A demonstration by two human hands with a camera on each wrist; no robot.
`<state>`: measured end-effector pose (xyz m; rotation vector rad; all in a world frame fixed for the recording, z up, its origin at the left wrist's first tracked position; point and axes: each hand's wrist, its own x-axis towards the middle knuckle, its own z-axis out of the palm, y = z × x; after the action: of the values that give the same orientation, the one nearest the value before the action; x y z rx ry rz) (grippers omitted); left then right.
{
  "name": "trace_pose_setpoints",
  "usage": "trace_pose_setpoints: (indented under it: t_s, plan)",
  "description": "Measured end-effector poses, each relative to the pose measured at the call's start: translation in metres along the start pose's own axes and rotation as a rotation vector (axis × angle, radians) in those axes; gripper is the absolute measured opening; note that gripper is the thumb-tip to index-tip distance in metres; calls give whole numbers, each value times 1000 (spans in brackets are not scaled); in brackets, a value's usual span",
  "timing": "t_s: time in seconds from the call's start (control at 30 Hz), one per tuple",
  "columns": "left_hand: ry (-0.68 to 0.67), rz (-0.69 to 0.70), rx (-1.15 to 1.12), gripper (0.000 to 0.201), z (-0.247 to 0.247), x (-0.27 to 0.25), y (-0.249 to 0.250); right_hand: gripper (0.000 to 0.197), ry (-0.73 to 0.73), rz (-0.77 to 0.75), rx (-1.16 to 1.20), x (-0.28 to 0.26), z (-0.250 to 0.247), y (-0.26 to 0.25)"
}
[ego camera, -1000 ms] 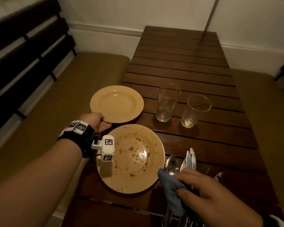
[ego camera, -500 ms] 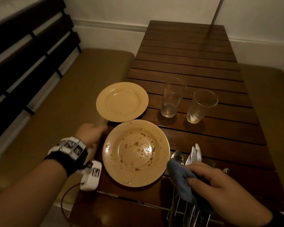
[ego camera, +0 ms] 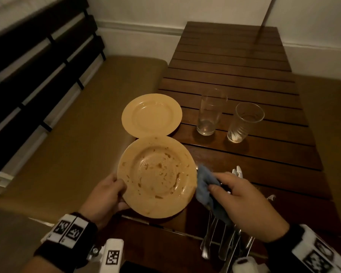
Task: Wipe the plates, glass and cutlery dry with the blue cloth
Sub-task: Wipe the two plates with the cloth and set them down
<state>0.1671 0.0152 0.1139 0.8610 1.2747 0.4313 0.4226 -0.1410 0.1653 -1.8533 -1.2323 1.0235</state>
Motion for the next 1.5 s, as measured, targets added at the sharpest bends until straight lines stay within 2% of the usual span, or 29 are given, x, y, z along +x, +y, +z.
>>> trace_pose_setpoints:
  t_s: [0.13,0.27,0.37,0.47,0.6,0.67,0.77,0.87,0.97,1.07,1.17,1.33,1.5]
  plan:
    - [-29,93,27,28,-3,-18,0,12,-51,-238,-238,24,34,-26]
    - [-131,158,22,21,0,-28,2,26,-60,-514,-410,60,67,-58]
    - [-180,228,65,14,4,-33,7,25,-154,-625,-541,81,87,-77]
    - [-174,291,20,13,3,-37,9,29,-119,-599,-629,88,89,-84]
    - [-242,337,41,32,1,-45,15,30,11,-464,-717,107,61,-79]
    - [-261,354,59,32,1,-45,17,33,69,-416,-683,113,52,-77]
    - [-245,371,87,30,7,-42,21,32,103,-456,-594,108,57,-83]
    - [-199,374,52,28,11,-39,23,29,-35,-541,-522,93,72,-90]
    - [-172,300,-166,33,8,-38,24,26,-124,-616,-431,75,80,-86]
    - [-272,171,-390,49,11,-40,26,22,-195,-687,-402,66,82,-77]
    - [-273,67,-482,67,12,-34,26,20,-325,-711,-398,59,78,-72]
    - [-267,-64,-443,54,20,-29,21,22,-464,-717,-503,51,66,-62]
    - [-218,-93,-396,57,22,-28,16,31,-445,-595,-510,40,39,-37]
